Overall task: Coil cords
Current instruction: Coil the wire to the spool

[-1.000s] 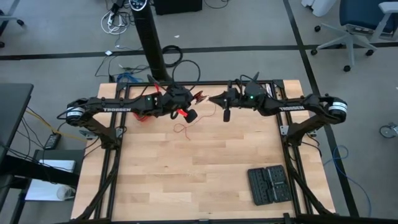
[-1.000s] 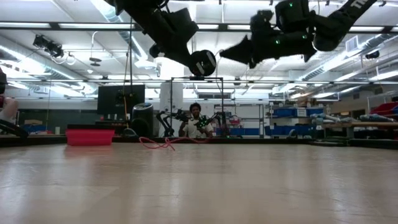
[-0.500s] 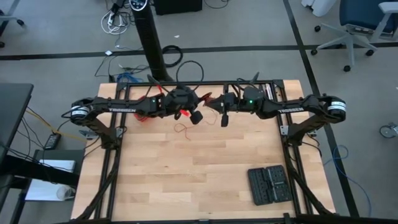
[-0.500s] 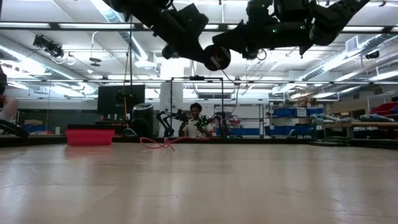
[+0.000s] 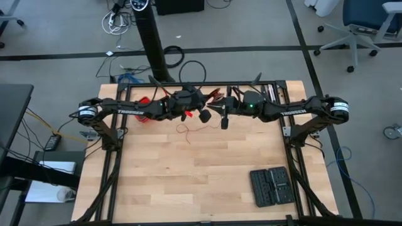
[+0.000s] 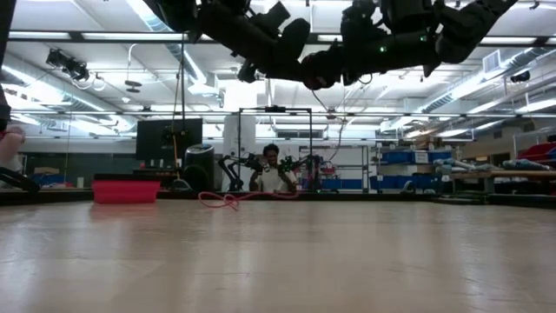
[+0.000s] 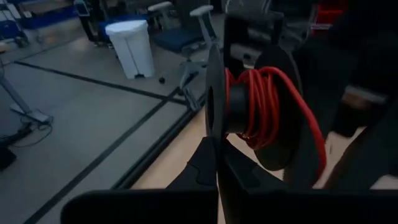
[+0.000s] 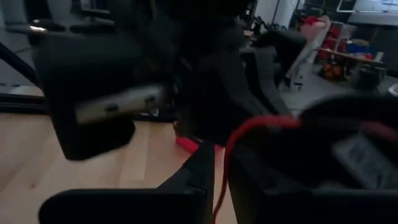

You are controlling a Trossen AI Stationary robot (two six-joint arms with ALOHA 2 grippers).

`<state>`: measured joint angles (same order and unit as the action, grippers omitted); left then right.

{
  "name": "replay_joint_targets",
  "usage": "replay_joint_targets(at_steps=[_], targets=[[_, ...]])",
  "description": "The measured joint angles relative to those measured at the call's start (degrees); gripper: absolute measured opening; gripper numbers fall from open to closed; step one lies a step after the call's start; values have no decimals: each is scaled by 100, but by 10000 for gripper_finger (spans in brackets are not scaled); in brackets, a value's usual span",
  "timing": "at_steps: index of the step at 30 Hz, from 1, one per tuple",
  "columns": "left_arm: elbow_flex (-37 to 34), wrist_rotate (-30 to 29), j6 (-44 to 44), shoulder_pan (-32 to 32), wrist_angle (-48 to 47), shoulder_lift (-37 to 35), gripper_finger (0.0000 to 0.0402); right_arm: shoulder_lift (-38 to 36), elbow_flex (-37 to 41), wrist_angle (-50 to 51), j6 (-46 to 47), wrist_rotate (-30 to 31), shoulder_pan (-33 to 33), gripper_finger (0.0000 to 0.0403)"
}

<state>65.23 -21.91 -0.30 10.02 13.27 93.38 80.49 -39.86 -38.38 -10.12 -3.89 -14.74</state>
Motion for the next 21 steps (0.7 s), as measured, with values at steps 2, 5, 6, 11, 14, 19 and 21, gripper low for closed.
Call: replay_joint_targets(at_steps=[2, 5, 6, 11, 14, 19, 21], targets=[[0, -16, -9, 0, 107, 0, 1, 0, 78, -25, -25, 97, -32, 38], [0, 11, 4, -1, 287, 0, 1, 0, 208, 11, -45, 159, -76, 38], [0, 13, 7, -2, 342, 0, 1, 0, 237, 15, -20, 168, -86, 38], [-4, 212, 161, -2, 522, -31, 1, 0, 399, 6, -46, 171, -122, 37], [-2, 321, 290, -4, 748, -52, 1, 0, 523, -12, -20, 156, -149, 35], [0, 490, 326, 2, 756, -52, 1, 2, 685, -18, -10, 143, -154, 34], [0, 492, 331, 2, 649, -52, 1, 2, 740, -20, 14, 97, -151, 34]])
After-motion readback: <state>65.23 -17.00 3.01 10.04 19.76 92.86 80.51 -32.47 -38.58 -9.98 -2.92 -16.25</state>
